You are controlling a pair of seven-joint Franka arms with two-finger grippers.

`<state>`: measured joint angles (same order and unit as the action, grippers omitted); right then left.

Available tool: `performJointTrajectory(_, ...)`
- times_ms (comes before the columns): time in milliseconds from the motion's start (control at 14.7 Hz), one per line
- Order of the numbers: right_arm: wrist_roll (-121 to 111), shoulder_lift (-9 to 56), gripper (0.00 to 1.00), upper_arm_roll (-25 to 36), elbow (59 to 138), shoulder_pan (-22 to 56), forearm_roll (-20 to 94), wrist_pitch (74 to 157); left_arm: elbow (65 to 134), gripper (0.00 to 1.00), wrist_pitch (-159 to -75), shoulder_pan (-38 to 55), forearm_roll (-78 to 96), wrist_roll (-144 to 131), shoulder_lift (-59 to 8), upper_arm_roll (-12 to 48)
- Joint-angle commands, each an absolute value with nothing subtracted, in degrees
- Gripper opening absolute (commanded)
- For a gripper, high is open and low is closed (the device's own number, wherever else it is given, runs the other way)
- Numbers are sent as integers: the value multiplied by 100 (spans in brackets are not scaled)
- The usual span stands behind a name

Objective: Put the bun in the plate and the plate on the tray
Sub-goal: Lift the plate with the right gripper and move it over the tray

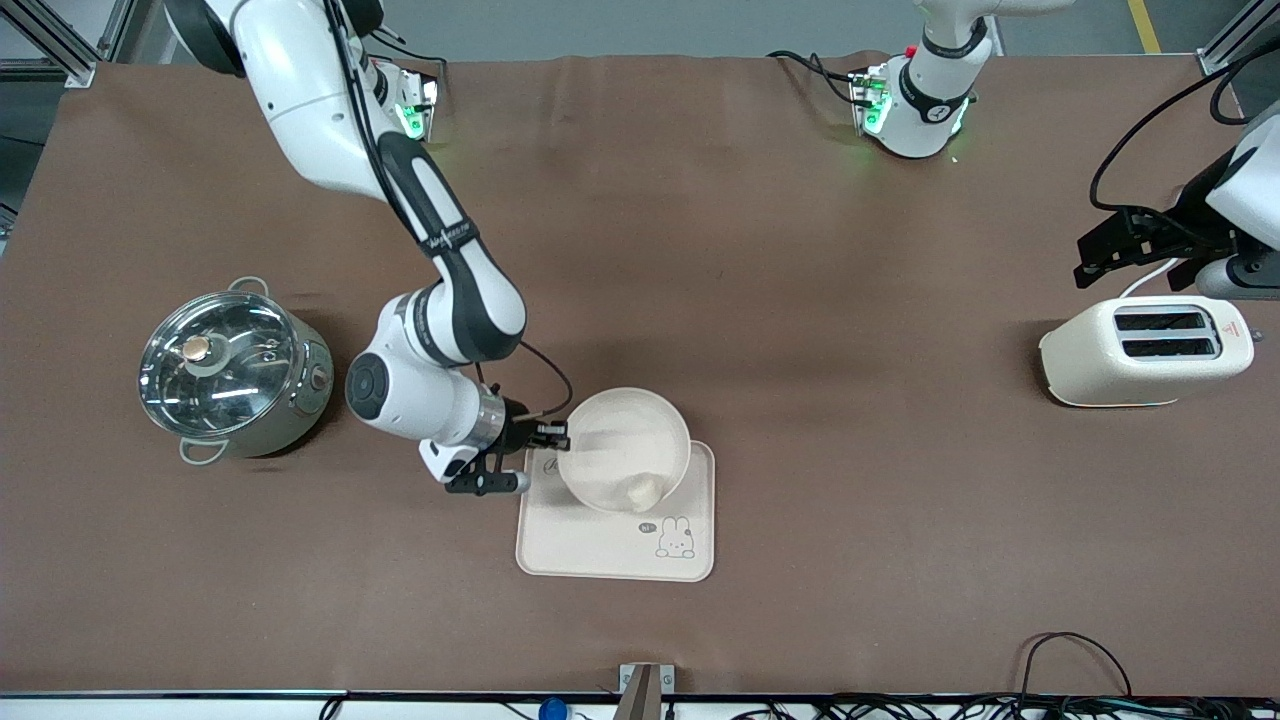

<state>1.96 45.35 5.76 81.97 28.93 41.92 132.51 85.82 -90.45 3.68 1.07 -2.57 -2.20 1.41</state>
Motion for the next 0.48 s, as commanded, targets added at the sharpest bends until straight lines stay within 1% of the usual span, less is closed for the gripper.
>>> performJointTrajectory(0, 508, 5122, 1, 519, 7367, 2804, 4395, 13245, 8525, 100, -8930, 352, 88, -281, -185, 149)
performJointTrajectory(204, 799, 5650, 1, 519, 6734, 2795, 4395, 13263, 8525, 100, -8930, 352, 79, -281, -185, 149)
performJointTrajectory(408, 905, 5880, 1, 519, 6557, 2795, 4412, 13350, 8525, 100, -8930, 360, 79, -281, -185, 149)
